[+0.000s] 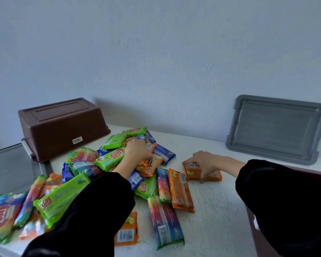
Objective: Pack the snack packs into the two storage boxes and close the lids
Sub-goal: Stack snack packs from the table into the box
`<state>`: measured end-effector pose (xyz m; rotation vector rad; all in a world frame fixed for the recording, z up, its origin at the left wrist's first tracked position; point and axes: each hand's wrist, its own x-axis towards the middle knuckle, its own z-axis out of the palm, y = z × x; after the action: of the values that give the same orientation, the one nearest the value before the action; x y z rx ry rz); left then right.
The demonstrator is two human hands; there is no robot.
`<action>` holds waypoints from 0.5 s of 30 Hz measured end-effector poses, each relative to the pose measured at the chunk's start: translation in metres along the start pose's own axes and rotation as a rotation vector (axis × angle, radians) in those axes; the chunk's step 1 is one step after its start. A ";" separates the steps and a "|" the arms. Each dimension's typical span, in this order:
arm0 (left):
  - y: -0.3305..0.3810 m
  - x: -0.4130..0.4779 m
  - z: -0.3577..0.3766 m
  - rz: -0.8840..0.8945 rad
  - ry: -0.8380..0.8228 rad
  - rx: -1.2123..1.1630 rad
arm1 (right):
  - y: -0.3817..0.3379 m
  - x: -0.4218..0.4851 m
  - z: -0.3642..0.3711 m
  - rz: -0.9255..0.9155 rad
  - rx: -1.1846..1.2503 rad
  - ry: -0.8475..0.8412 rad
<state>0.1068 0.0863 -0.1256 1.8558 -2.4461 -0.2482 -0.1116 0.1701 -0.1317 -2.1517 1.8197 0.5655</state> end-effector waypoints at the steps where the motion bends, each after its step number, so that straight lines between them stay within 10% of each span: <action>1: 0.001 -0.001 -0.002 -0.002 0.000 -0.007 | 0.000 -0.001 -0.001 0.001 -0.005 0.006; 15: 0.063 -0.055 -0.073 0.336 0.113 -0.399 | 0.045 -0.113 -0.071 0.123 0.231 0.570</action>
<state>0.0727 0.1486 -0.0405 1.2469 -2.3637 -0.5444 -0.1627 0.2300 -0.0155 -2.1896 2.1710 -0.2654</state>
